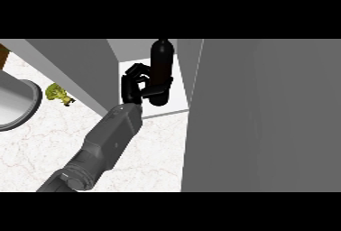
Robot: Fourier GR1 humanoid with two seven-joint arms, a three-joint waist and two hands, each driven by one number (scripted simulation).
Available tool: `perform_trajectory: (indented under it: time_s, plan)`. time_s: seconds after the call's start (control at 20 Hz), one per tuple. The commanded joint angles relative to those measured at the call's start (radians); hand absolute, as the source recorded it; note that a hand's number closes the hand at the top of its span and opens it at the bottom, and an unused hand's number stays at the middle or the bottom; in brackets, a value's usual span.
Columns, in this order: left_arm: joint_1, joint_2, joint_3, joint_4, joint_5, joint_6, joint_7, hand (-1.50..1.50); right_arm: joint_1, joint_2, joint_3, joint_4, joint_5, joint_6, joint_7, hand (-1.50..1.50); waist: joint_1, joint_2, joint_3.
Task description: Pick up the wine, place it into the cabinet and close the cabinet
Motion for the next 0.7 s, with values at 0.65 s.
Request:
perform_trajectory:
  time_s: [0.65]
  plan:
    - [-0.163, 0.0, 0.023, 0.078, 0.035, 0.053, 0.139, 1.5, 0.049, -0.019, -0.043, -0.029, -0.022, 0.024, -0.016, -1.5, 0.03, 0.008, 0.002]
